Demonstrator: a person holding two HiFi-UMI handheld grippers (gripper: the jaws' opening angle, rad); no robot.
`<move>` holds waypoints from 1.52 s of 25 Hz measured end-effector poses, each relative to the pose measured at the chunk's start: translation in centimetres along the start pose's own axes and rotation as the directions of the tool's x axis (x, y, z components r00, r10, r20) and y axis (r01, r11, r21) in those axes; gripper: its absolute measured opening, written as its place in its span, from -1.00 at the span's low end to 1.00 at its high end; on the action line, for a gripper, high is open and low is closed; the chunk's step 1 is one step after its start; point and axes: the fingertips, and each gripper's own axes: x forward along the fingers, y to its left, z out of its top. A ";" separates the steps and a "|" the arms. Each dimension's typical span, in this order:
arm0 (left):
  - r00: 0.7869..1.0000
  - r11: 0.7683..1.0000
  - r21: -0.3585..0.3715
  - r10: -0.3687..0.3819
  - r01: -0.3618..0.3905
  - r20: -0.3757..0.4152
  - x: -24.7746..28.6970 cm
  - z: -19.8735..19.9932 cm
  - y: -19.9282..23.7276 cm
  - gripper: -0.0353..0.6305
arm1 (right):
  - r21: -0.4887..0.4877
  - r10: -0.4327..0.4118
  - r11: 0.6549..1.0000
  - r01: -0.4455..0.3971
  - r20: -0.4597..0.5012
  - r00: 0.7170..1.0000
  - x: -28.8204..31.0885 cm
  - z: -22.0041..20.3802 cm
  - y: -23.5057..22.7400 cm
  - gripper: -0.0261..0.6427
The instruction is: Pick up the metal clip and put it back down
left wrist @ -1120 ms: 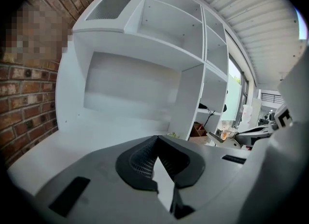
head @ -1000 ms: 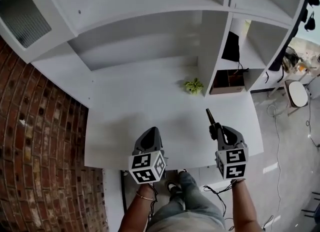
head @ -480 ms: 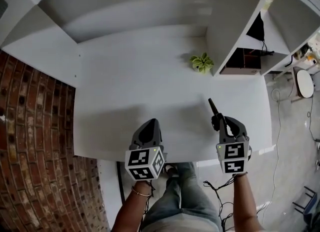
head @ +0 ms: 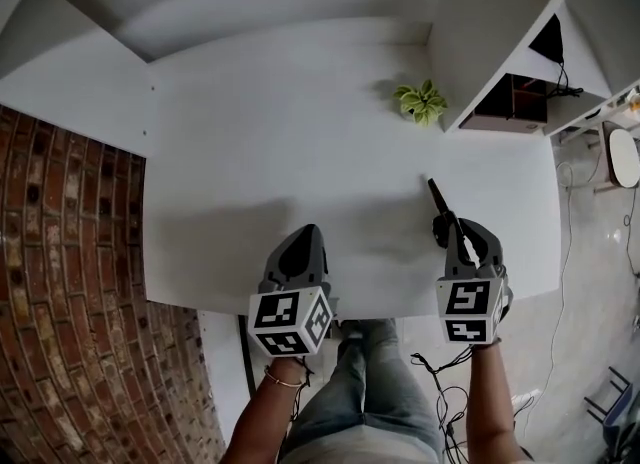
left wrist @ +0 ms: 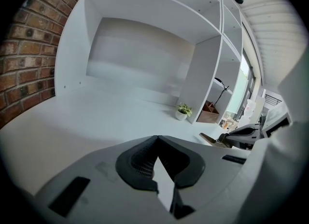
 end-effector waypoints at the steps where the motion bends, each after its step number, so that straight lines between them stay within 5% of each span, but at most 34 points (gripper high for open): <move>1: 1.000 1.000 -0.006 0.000 0.000 0.001 0.0 -0.1 0.1 -0.88 | -0.011 -0.001 1.000 0.001 -0.003 1.000 0.1 -0.1 0.2 -0.90; 38: 1.000 1.000 0.006 -0.013 0.014 -0.025 -0.8 -2.8 -0.5 -0.88 | -0.050 0.163 0.985 -0.164 -0.014 0.987 0.9 -1.5 5.4 -0.61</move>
